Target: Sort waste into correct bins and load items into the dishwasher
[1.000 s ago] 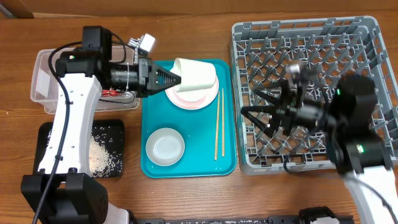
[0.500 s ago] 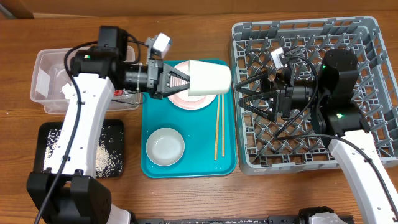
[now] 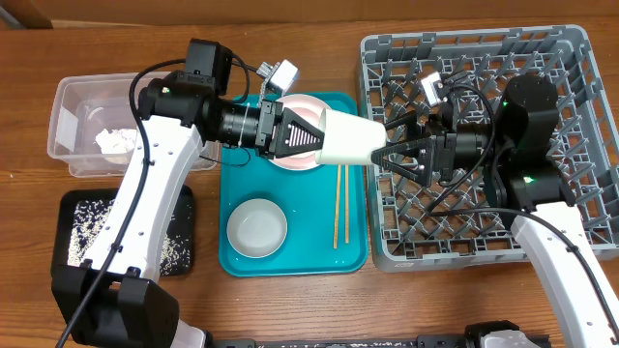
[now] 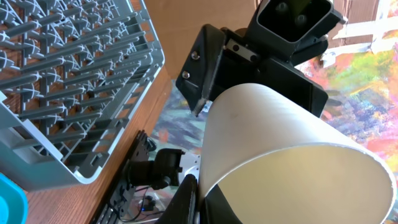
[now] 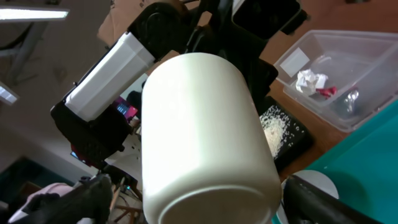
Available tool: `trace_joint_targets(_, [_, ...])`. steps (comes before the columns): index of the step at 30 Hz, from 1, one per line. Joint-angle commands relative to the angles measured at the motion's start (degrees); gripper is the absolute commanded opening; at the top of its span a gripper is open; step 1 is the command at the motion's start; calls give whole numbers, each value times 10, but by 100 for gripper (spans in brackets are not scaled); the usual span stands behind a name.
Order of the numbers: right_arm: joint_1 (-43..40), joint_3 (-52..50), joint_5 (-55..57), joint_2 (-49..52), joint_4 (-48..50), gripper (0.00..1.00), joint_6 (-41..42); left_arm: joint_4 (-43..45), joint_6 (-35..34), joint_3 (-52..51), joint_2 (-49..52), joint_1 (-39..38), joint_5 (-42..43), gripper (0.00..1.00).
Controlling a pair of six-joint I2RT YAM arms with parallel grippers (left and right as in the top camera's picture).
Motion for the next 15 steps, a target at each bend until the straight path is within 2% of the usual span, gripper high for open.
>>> trace_joint_targets(1, [4,13,-9,-6,8,88,8,4,13,11,-3,-5,0,4])
trace_joint_targets(9, [42,13,3,-6,25,84,7,17,12,11,-3,-5,1,4])
trace_joint_targets(15, [45,13,32,-6,43,68,7,14,13,11,-3,-5,1,4])
